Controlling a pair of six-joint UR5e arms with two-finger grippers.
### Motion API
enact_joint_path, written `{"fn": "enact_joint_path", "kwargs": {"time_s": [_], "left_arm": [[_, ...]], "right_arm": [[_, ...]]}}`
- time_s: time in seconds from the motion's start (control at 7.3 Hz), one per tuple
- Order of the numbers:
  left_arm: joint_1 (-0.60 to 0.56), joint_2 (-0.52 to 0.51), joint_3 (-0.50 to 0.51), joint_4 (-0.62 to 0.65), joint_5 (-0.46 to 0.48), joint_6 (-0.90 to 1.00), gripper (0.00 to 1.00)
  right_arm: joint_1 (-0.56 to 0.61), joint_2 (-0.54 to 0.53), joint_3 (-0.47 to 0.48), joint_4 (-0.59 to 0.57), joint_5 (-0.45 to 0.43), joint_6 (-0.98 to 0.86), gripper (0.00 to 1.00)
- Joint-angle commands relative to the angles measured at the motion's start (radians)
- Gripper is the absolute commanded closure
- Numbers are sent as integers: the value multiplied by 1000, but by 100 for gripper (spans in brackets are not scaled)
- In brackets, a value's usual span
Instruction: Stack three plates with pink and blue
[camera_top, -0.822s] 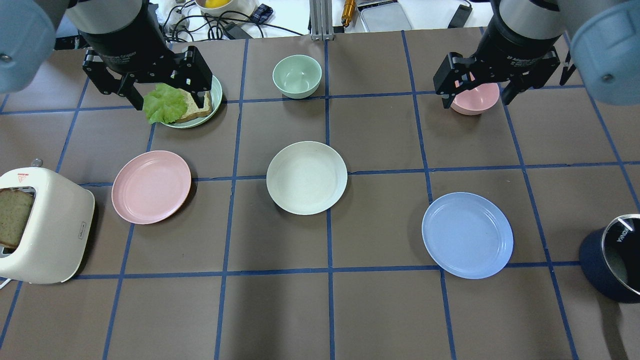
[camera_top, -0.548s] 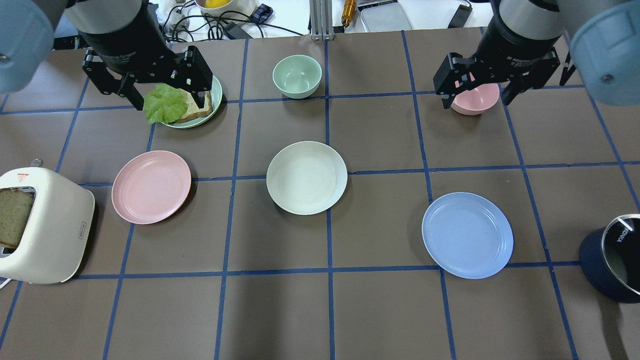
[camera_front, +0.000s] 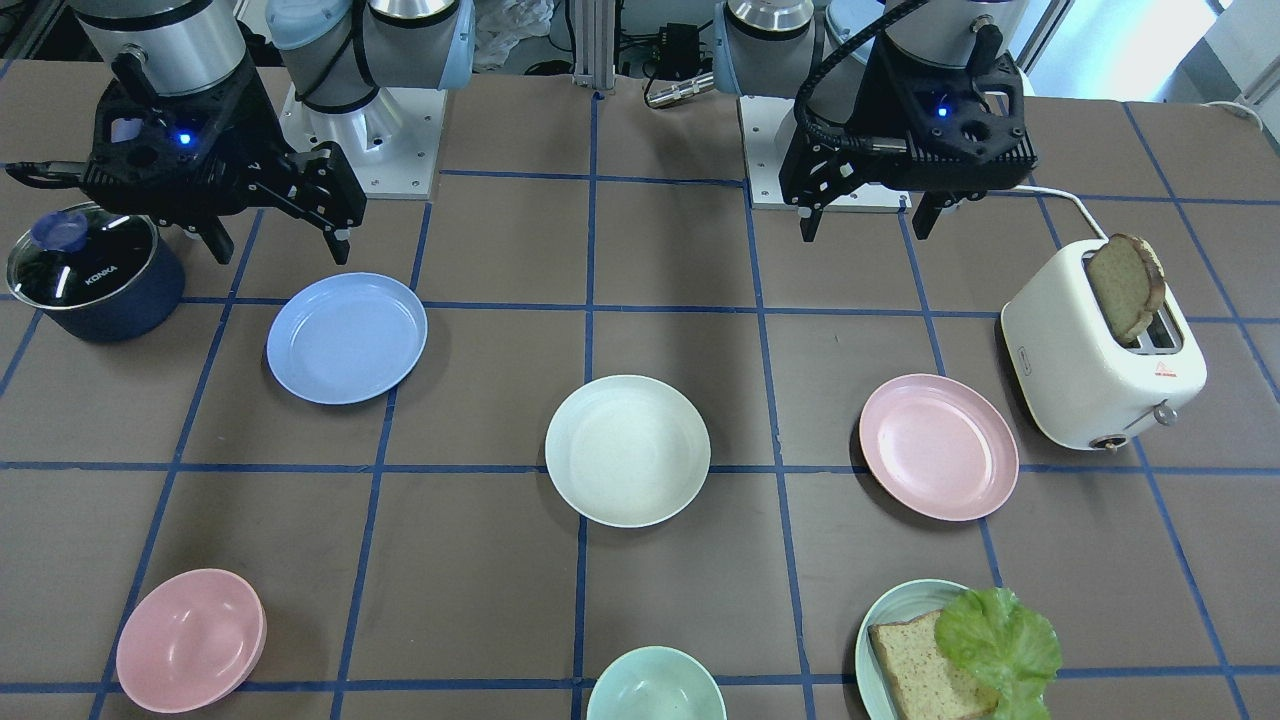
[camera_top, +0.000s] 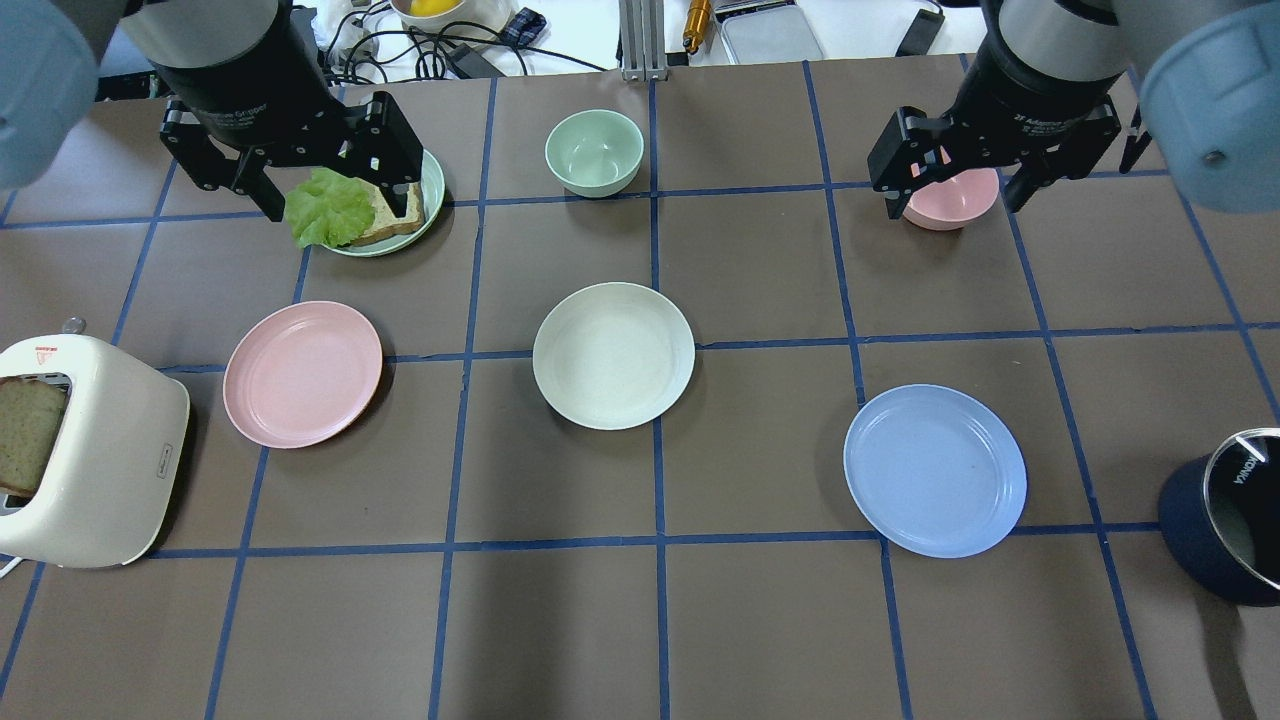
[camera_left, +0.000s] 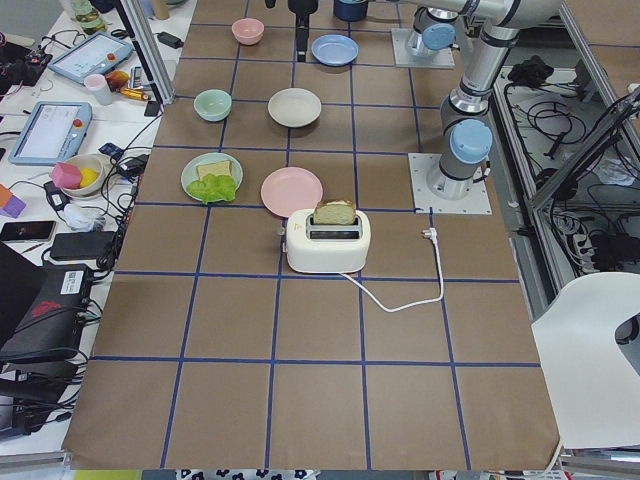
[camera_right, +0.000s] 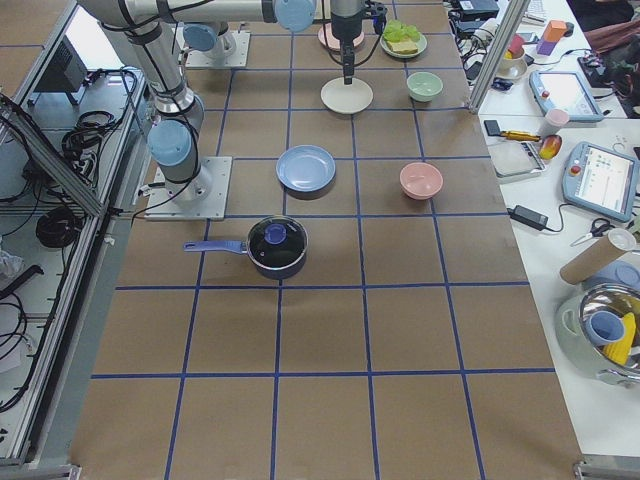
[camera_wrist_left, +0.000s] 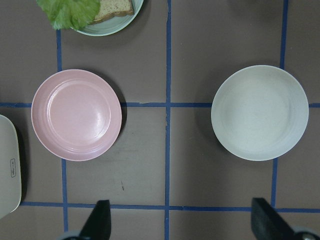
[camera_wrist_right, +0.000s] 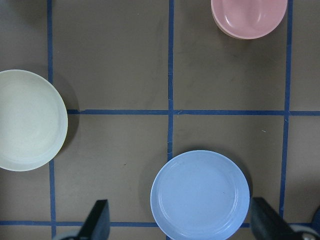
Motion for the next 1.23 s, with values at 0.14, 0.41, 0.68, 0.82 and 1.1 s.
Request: {"fn": "enact_joint_path", "kwargs": {"time_s": [0.14, 0.41, 0.68, 0.82, 1.1], "left_arm": [[17, -16, -50, 1, 9, 15, 0], [41, -65, -186, 195, 12, 49, 0], [127, -168, -310, 410, 41, 113, 0], [133, -229, -363, 543, 67, 114, 0], [136, -309, -386, 580, 107, 114, 11]], "right_arm": [[-3, 2, 2, 2, -6, -37, 0], [-5, 5, 0, 2, -3, -67, 0], [-5, 5, 0, 2, -4, -67, 0], [-3, 3, 0, 2, -6, -64, 0], [-6, 6, 20, 0, 8, -93, 0]]}}
